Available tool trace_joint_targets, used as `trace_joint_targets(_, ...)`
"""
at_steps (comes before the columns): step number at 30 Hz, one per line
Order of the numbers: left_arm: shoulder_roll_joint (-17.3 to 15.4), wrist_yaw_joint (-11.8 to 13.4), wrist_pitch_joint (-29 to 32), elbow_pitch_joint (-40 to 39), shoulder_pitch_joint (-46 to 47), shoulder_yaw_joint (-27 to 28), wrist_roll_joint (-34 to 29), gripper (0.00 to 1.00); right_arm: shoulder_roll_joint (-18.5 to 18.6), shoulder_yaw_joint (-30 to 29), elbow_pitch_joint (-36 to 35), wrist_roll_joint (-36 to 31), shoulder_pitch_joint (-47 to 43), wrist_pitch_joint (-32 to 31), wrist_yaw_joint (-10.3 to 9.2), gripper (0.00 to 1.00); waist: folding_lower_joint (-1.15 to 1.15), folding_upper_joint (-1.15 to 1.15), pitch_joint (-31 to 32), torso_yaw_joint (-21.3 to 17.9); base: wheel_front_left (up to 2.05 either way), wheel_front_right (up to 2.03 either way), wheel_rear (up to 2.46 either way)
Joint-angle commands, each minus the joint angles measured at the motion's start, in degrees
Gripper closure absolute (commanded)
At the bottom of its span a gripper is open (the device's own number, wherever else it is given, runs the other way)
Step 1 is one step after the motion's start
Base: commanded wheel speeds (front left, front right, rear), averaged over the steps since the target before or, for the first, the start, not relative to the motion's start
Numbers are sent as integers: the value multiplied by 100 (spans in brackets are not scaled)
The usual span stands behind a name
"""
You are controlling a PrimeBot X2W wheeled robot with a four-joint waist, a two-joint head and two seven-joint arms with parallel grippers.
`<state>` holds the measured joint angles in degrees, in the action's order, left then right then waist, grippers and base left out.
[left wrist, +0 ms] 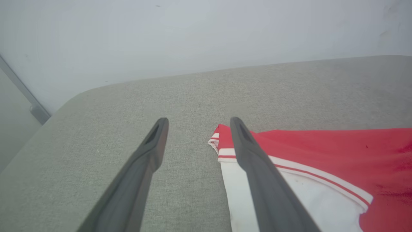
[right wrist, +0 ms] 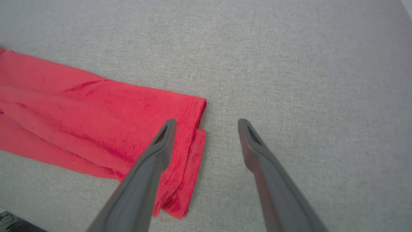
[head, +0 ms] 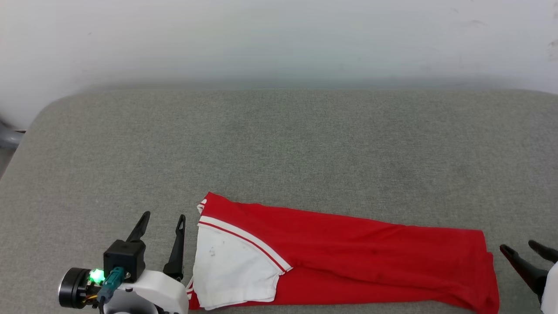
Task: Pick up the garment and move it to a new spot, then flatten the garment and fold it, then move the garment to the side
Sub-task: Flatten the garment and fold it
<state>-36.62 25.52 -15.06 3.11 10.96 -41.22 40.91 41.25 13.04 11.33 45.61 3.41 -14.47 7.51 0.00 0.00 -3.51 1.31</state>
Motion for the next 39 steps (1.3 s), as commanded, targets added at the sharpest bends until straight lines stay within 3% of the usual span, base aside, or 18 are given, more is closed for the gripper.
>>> trace_joint_targets(1, 185, 7, -12, -69, -190, 321, -381, 0, 64, 40, 109, 213, -13, -365, -5, 0, 0, 0, -40, 69, 0, 0, 0)
trace_joint_targets(9, 815, -31, -13, -344, -652, 1376, -1606, 0, -6, 150, 461, 751, 233, -1140, -5, 0, 0, 0, -230, 245, 0, 0, 0)
trace_joint_targets(14, 1264, -235, -14, -474, -933, 1934, -2207, 0, -166, 295, 795, 922, 379, -1319, -5, 0, 0, 0, -399, 389, 0, 0, 0)
trace_joint_targets(23, 1900, -666, -14, -475, -1190, 2523, -2915, 0, -531, 777, 732, 1405, 471, -1101, -2, 0, 0, 0, -600, 602, 0, 0, 0)
trace_joint_targets(33, 2395, -1111, -14, -511, -1293, 2897, -3443, 0, -412, 1485, 807, 1277, 614, -767, 3, 0, 0, 0, -489, 667, 0, 0, 0)
trace_joint_targets(34, 2417, -1147, -14, -505, -1303, 2931, -3483, 0, -409, 1507, 860, 1262, 630, -696, 0, 62, 0, 0, -471, 667, 0, 0, 0)
trace_joint_targets(35, 2445, -1180, -14, -502, -1314, 2967, -3519, 0, -408, 1548, 901, 1263, 648, -646, -4, 100, 0, 0, -450, 663, 0, 0, 0)
trace_joint_targets(39, 2547, -1311, -14, -505, -1409, 3050, -3651, 0, -280, 1627, 1068, 1308, 718, -440, -5, 100, 0, 0, -366, 632, 0, 0, 0)
